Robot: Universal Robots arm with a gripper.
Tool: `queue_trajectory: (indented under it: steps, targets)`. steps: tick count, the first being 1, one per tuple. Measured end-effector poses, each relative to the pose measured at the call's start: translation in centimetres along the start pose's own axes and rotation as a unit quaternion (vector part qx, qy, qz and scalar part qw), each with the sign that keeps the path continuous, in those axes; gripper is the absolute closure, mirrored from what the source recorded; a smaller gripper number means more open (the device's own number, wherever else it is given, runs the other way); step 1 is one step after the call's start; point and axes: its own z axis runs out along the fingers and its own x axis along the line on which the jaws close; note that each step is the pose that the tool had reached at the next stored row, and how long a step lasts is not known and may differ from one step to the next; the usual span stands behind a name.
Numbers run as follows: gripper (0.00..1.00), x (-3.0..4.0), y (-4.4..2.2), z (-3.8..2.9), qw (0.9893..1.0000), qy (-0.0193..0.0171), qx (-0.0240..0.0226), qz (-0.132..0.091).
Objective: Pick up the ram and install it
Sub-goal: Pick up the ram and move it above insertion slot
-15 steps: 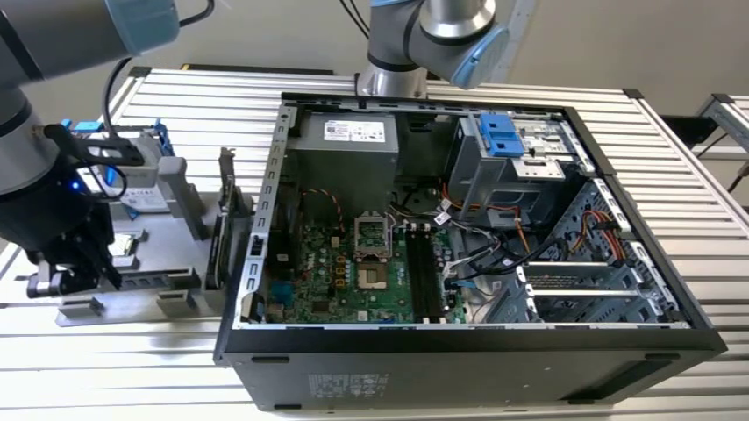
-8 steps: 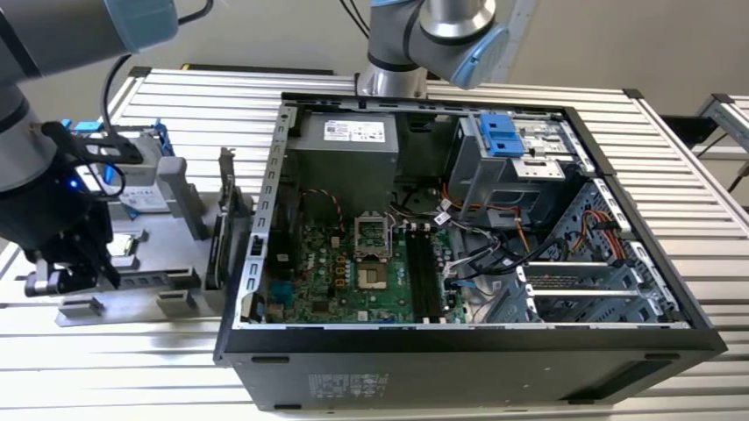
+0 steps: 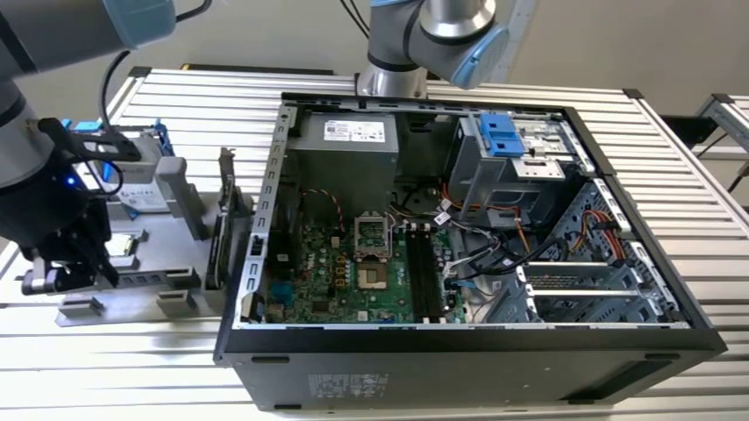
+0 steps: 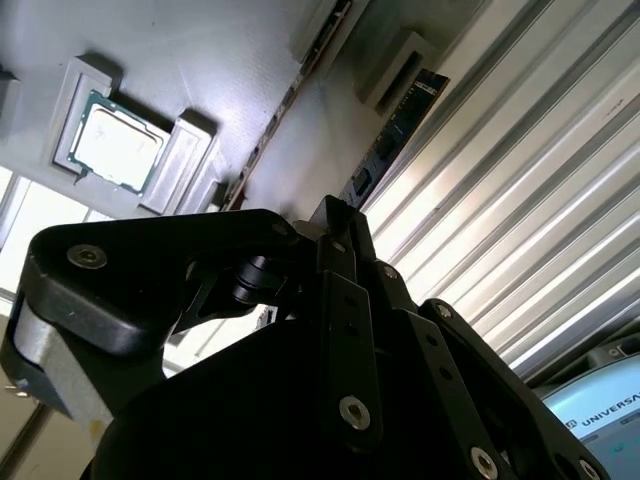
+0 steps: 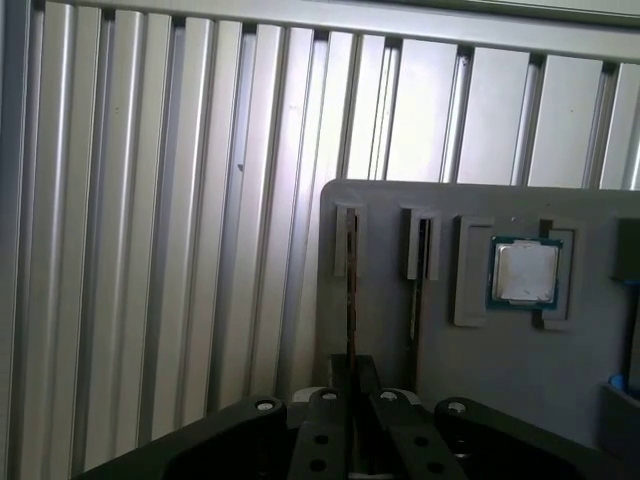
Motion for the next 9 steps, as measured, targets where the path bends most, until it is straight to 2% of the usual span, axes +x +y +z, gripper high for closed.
queue_trajectory:
  steps: [9]
  targets:
    - [1.00,0.01,0.06,-0.38,1.0000,0.0001,-0.0001,0.000]
